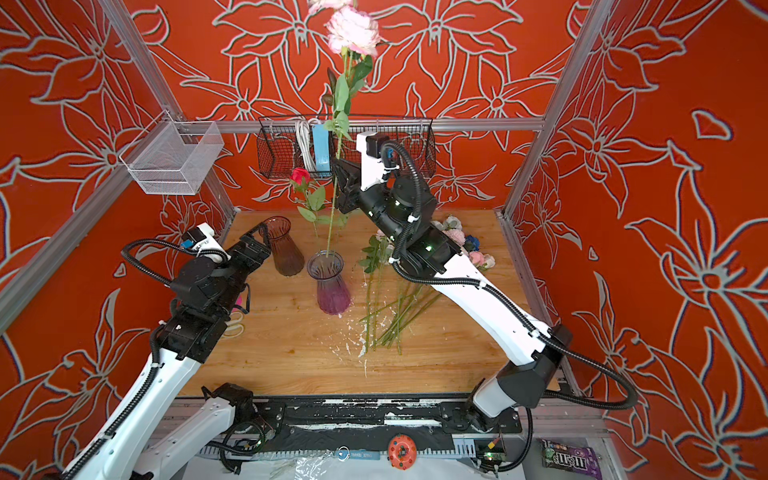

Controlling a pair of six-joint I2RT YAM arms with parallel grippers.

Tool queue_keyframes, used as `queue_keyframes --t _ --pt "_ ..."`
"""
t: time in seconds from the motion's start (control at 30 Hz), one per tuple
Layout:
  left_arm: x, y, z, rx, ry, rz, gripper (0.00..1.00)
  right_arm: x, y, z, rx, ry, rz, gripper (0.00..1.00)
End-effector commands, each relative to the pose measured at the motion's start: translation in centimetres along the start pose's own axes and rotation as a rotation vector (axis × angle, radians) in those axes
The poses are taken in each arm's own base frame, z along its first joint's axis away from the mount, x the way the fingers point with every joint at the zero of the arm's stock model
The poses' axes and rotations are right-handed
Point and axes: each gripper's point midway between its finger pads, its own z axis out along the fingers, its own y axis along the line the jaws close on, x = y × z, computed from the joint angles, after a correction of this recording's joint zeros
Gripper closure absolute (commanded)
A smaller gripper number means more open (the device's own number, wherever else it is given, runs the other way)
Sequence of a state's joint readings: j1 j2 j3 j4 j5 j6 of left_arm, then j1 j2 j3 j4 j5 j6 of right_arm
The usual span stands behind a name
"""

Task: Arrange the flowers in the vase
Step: 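Lower the pink rose stem into the purple vase with the right gripper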

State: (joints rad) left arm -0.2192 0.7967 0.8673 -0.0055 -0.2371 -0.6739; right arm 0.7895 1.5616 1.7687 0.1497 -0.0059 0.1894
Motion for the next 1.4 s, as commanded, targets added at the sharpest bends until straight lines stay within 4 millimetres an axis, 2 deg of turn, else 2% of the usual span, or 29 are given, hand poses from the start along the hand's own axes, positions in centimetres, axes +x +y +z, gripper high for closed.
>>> queue_keyframes --t 0.0,0.1,0.23,0.33,0.47,0.63,0.9,1.37 --pt "-0.6 0.7 0.2 -0.022 -0.034 -0.014 0.01 3.6 -0.2 1.6 0.005 0.067 -0.054 0.99" --pt "-0.8 0.7 0.1 -0.017 -0.039 -0.021 0.01 8.0 -0.7 2.3 0.013 0.140 -0.062 0.99" --pt "-0.6 0.8 0.3 -0.012 -0.032 -0.027 0.01 12.6 -0.7 1.9 0.016 0.184 -0.024 0.98" --pt "-0.3 1.3 0.7 -0.031 -0.023 -0.028 0.01 15.3 -0.9 1.3 0.032 0.207 0.007 0.97" --pt "-0.1 1.6 0.9 -0.041 -0.014 -0.035 0.01 17.8 -0.7 1.0 0.036 0.236 0.021 0.97" --pt "-0.2 1.2 0.8 -0.023 -0.013 -0.041 0.01 19.3 -1.1 0.8 0.058 0.265 0.018 0.91" --pt "0.0 1.2 1.0 -0.018 -0.001 -0.051 0.01 19.9 -2.1 -0.3 0.120 0.275 0.038 0.75" --pt "0.4 1.3 1.3 -0.015 0.014 -0.062 0.01 19.0 -1.3 -2.2 0.096 0.273 0.064 0.74"
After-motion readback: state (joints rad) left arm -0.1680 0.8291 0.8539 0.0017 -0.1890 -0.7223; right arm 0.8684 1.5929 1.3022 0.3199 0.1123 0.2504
